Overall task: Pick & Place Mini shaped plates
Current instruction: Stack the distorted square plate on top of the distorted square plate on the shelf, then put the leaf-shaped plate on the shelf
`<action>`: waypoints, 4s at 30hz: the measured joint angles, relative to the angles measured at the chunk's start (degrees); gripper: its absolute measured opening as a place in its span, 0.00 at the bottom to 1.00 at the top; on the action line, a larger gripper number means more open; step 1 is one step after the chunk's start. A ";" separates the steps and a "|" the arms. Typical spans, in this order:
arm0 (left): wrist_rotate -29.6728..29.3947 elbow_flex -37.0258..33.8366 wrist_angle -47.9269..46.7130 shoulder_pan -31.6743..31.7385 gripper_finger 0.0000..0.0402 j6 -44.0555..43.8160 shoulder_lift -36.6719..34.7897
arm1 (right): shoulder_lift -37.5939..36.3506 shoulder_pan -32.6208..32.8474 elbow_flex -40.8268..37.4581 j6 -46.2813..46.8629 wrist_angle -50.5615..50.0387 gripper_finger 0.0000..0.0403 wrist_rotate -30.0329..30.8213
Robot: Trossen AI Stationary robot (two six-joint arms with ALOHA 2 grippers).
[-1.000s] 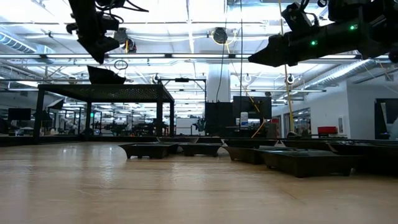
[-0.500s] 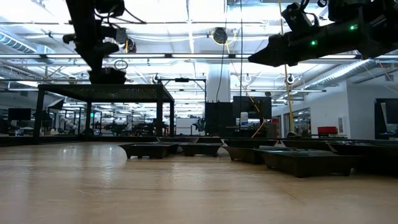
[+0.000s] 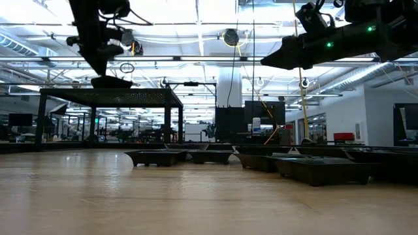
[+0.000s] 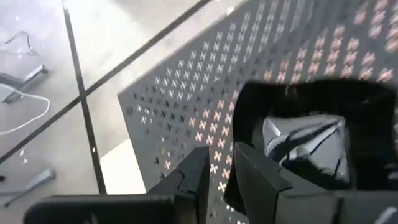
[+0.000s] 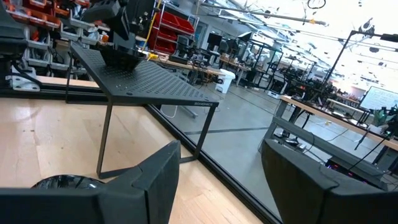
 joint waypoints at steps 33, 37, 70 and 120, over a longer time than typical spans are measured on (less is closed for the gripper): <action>-1.73 -5.46 2.20 -18.10 0.02 -12.65 6.08 | 0.00 -0.02 0.00 0.28 0.00 0.53 0.00; -2.29 -5.46 1.36 -15.95 0.02 -12.55 6.08 | 0.00 -0.02 0.00 0.28 0.00 0.53 0.00; 10.06 -24.94 60.28 -42.21 0.07 14.85 -11.80 | -0.02 0.17 0.00 2.02 -0.44 0.53 -0.23; 11.99 -48.89 81.34 -40.04 0.42 8.15 -14.05 | -2.95 18.87 10.80 61.88 -96.58 0.42 -40.44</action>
